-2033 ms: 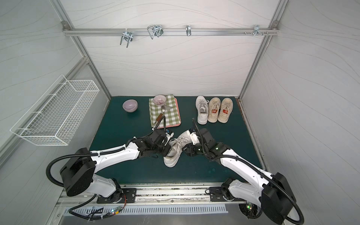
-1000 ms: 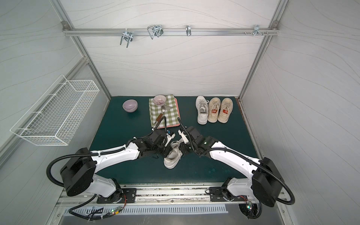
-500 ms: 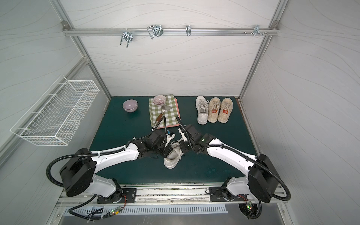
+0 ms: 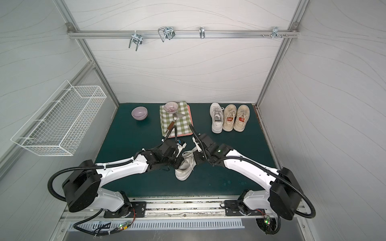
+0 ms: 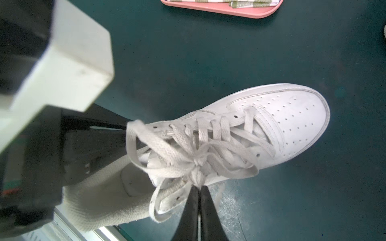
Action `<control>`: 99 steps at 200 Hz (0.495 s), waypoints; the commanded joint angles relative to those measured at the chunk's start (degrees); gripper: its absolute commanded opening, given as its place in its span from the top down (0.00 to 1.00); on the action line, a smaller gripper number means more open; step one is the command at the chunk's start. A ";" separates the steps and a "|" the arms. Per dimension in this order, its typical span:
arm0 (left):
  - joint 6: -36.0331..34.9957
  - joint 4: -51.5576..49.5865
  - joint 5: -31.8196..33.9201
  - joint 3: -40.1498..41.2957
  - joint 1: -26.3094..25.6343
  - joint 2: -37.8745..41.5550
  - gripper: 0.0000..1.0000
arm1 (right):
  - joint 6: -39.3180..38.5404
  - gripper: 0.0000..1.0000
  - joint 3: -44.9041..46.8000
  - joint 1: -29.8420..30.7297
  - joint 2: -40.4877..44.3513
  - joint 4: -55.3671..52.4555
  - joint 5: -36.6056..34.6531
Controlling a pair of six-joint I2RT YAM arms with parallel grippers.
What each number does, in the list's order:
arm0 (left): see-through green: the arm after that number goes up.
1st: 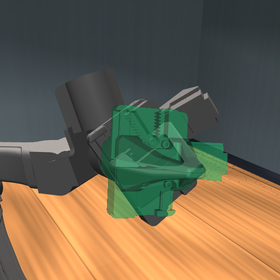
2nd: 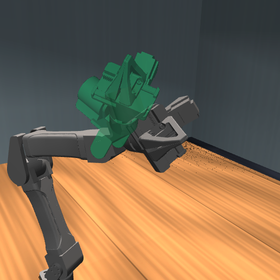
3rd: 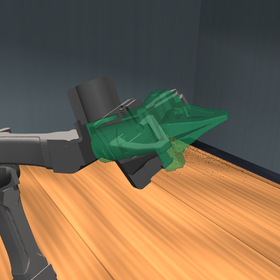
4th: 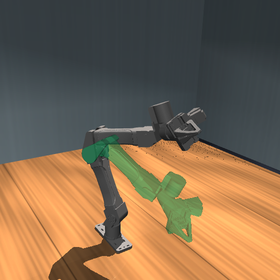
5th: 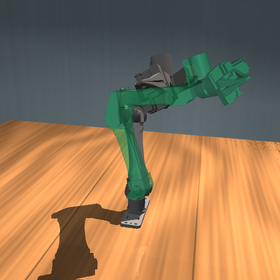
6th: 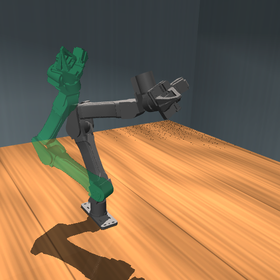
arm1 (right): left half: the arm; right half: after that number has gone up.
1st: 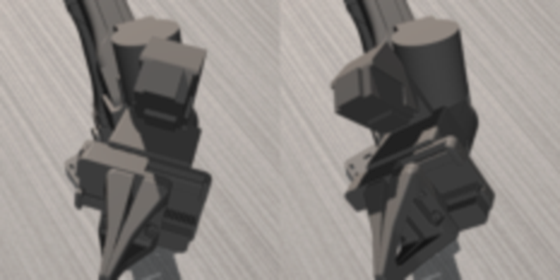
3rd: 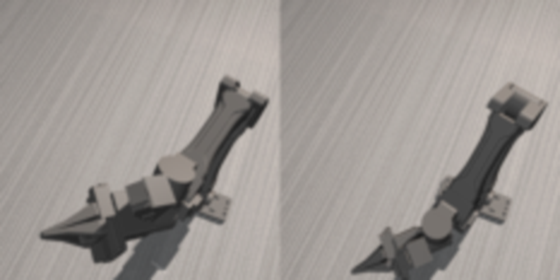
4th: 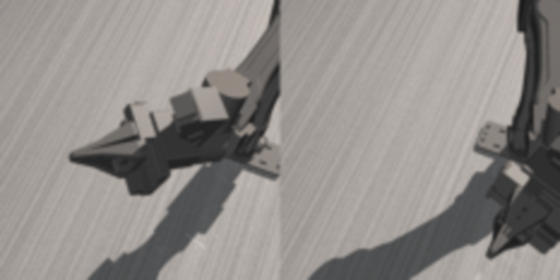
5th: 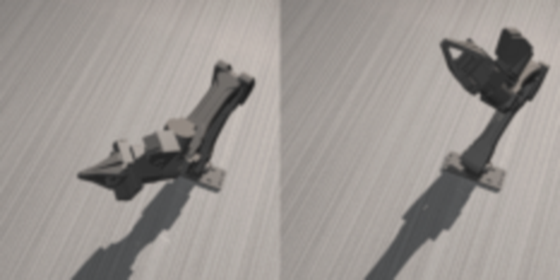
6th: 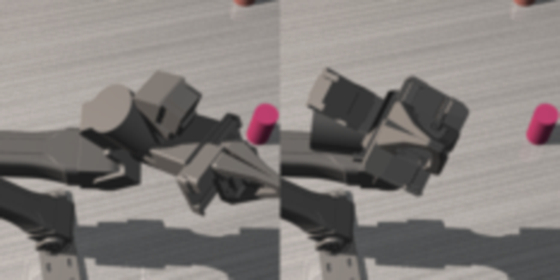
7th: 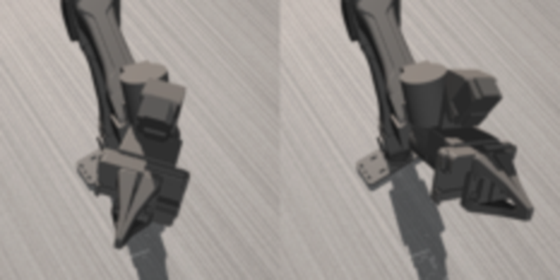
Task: Remove the insole from the shoe
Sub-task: Untie the shoelace on the shoe.
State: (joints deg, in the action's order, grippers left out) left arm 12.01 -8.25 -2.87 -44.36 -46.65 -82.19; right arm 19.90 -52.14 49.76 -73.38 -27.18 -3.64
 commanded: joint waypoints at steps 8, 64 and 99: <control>0.03 2.01 2.89 0.19 -0.06 1.93 0.91 | -0.08 0.94 1.08 0.35 1.68 -2.40 -2.40; 0.36 2.24 4.32 0.66 -0.07 2.73 0.97 | 0.24 0.95 1.85 0.42 1.14 -1.79 -2.78; 0.64 2.33 6.16 1.09 0.01 3.26 1.00 | 0.84 0.97 2.39 0.39 2.30 -2.04 -4.45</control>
State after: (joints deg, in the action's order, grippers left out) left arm 12.25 -8.29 -0.38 -43.38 -46.94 -80.99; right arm 20.03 -50.65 49.80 -72.77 -27.57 -5.85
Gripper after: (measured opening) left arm 0.088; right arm 0.046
